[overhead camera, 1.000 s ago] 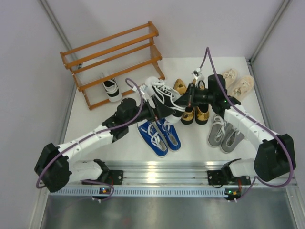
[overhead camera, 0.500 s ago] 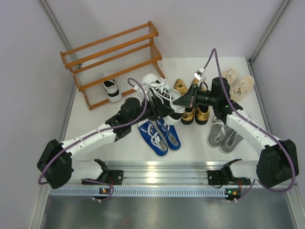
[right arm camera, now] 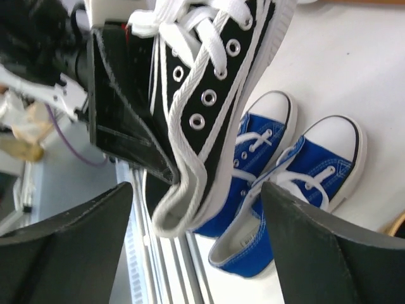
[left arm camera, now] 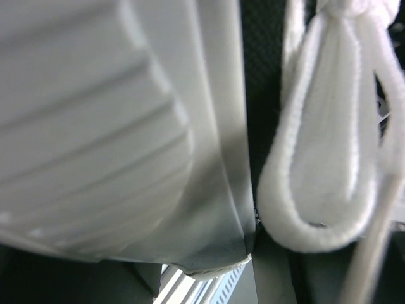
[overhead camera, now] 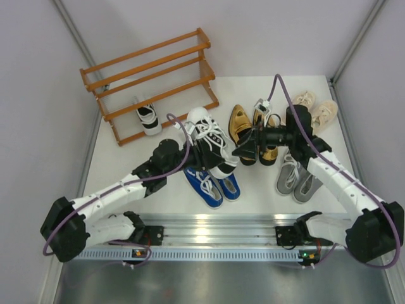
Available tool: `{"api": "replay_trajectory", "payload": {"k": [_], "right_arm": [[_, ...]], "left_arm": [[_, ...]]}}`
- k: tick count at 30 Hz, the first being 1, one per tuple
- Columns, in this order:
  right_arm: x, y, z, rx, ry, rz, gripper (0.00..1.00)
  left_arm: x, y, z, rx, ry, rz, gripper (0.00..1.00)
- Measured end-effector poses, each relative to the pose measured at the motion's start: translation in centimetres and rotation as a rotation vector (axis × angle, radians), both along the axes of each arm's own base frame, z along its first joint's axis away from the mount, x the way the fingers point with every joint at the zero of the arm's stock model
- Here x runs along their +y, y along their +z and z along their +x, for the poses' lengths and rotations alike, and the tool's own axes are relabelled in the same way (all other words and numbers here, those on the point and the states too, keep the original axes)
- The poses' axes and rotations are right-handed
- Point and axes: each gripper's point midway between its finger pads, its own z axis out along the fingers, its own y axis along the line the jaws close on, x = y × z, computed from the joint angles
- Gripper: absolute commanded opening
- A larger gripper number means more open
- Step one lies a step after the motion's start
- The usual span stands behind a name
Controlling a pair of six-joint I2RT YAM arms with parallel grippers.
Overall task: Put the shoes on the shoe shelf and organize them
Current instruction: Pick up the shoe at the center of the board.
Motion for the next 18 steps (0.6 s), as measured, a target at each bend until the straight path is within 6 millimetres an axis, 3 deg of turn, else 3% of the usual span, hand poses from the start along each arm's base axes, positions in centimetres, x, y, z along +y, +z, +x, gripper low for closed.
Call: {"api": "replay_trajectory", "payload": {"k": [6, 10, 18], "right_arm": [[-0.9, 0.8, -2.3, -0.159, 0.139, -0.044, 0.88], [-0.7, 1.0, -3.3, -0.154, 0.200, -0.015, 0.89], [1.1, 2.0, -2.3, 0.001, 0.226, 0.058, 0.89]], "left_arm": [[0.9, 0.5, -3.2, -0.040, -0.123, 0.027, 0.00], [1.1, 0.9, -5.5, -0.059, -0.235, 0.021, 0.00], [1.4, 0.6, -9.4, -0.037, -0.416, 0.009, 0.00]]}}
